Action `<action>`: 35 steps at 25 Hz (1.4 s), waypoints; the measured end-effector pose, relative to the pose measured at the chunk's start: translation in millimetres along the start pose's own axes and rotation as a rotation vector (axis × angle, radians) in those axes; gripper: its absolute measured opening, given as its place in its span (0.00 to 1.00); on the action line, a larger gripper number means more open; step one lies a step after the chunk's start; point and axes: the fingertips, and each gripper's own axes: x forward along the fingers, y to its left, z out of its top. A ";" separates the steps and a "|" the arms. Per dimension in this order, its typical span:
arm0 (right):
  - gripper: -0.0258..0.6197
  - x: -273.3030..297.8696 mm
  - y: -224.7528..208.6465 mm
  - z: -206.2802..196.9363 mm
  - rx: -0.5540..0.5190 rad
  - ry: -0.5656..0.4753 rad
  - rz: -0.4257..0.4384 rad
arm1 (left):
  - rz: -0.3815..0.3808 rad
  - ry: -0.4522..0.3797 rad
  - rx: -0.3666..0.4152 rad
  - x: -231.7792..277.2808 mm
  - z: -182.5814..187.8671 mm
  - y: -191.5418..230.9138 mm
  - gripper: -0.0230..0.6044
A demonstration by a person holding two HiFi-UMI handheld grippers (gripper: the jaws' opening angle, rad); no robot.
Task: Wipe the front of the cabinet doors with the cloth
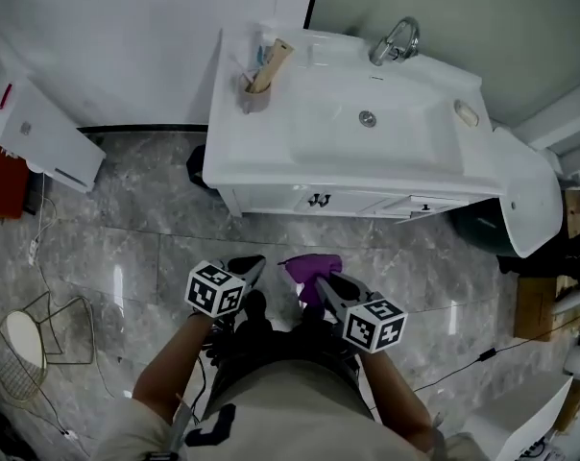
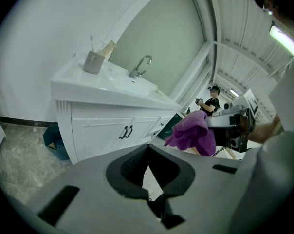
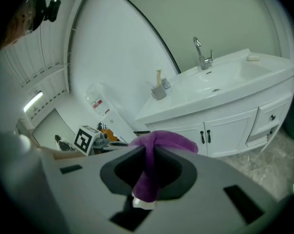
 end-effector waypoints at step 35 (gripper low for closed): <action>0.14 -189.9 -28.6 34.8 0.458 -0.147 0.685 | 0.392 -0.112 0.508 -4.4 48.8 -176.1 0.05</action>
